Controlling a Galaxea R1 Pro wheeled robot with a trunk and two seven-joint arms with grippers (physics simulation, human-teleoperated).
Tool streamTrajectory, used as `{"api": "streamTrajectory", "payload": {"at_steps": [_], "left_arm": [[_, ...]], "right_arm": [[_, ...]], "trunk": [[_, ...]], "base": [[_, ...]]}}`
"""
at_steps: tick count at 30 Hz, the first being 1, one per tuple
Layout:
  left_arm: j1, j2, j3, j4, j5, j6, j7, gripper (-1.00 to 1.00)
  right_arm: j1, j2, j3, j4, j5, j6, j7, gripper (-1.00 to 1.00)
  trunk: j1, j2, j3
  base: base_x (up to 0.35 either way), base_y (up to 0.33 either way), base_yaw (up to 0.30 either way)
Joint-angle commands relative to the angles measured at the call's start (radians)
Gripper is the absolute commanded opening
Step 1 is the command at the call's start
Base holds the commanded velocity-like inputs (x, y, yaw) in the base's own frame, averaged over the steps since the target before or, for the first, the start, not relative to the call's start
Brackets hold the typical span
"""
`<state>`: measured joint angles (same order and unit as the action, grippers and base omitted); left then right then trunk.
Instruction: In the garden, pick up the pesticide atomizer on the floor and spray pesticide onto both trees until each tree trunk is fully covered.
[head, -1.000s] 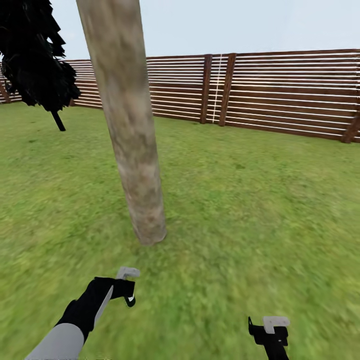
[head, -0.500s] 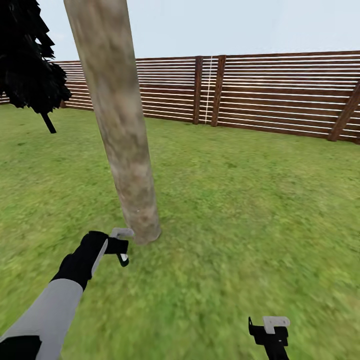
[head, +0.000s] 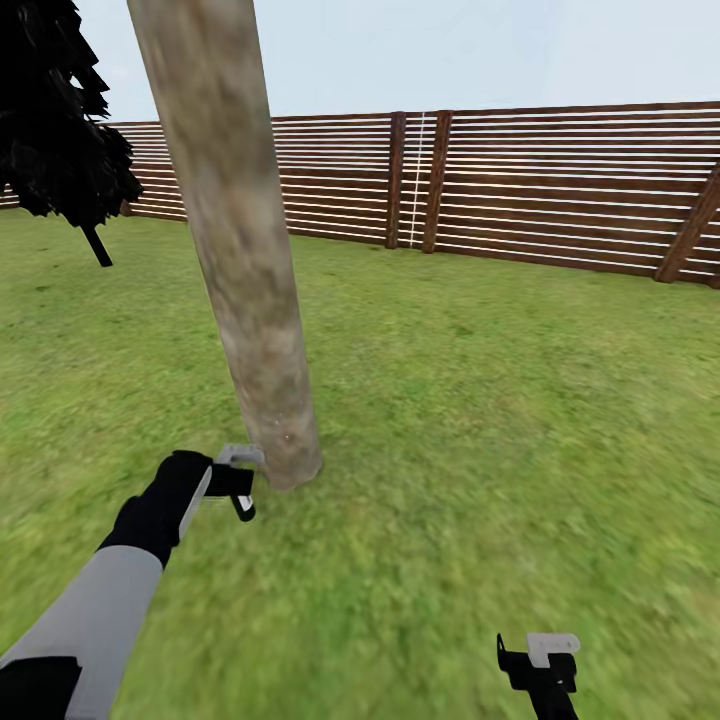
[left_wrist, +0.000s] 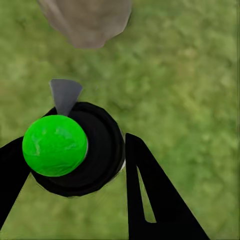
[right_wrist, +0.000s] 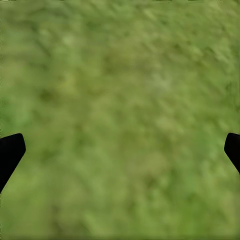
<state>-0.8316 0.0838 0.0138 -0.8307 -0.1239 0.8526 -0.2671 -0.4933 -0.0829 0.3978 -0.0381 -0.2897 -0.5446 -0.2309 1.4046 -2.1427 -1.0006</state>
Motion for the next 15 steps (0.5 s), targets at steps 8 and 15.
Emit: {"api": "streamTrajectory", "payload": {"at_steps": [8, 15], "left_arm": [[-0.011, 0.002, 0.001, -0.010, -0.011, 0.059, -0.009, -1.00], [-0.019, -0.005, 0.002, -0.039, -0.011, 0.060, -0.009, -1.00]], "right_arm": [[0.001, 0.000, 0.009, 0.000, -0.004, -0.002, -0.004, 1.00], [0.001, 0.000, 0.010, 0.000, -0.003, -0.002, -0.004, 1.00]], "trunk": [[0.000, 0.000, -0.001], [0.000, 0.000, -0.001]], "base": [[0.179, 0.146, 0.000], [0.004, 0.003, 0.000]]}}
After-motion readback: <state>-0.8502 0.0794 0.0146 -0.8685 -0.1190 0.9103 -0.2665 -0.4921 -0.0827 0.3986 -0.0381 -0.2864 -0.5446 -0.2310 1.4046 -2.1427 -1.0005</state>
